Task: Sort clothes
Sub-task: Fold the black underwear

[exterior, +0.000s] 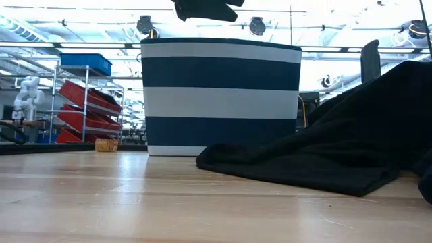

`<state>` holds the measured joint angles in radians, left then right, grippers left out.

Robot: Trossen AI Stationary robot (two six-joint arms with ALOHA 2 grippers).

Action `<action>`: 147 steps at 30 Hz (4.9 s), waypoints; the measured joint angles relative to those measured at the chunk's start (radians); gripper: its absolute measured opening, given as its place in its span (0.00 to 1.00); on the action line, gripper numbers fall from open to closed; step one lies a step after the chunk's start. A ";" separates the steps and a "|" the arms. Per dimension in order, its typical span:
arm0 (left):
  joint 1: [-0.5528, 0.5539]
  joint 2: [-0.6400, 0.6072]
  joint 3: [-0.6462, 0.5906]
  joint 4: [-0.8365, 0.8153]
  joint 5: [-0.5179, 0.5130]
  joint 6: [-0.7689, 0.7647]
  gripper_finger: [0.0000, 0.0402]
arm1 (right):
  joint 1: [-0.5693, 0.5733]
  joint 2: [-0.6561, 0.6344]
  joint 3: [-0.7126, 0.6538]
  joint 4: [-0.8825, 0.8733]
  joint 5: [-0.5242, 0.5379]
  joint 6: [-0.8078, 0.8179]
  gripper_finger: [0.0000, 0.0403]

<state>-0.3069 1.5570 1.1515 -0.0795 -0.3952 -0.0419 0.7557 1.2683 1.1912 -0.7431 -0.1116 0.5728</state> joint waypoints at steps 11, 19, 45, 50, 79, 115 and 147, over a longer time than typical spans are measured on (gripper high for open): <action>-0.001 0.000 0.000 -0.008 0.007 0.005 0.59 | 0.138 0.235 0.043 -0.193 0.007 0.062 0.54; -0.001 0.000 0.000 -0.010 0.069 0.007 0.59 | 0.150 0.335 0.043 -0.146 0.009 0.031 0.54; -0.003 0.000 0.000 -0.011 0.104 0.029 0.59 | 0.168 0.439 0.055 -0.266 0.076 0.025 0.54; -0.003 0.000 0.000 -0.008 0.104 0.029 0.59 | 0.165 0.439 0.057 -0.285 0.139 0.023 0.54; -0.002 0.000 0.000 -0.013 0.104 0.049 0.59 | 0.118 0.436 0.080 -0.297 0.243 -0.038 0.54; -0.002 0.000 0.001 -0.035 0.104 0.048 0.59 | 0.149 0.436 -0.021 -0.357 0.211 0.049 0.09; -0.012 -0.016 0.001 0.424 0.770 0.105 0.59 | 0.047 0.288 0.775 -0.433 0.552 -0.372 0.00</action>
<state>-0.3187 1.5409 1.1522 0.3443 0.3751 0.0629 0.8022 1.5566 1.9664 -1.1764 0.4399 0.2009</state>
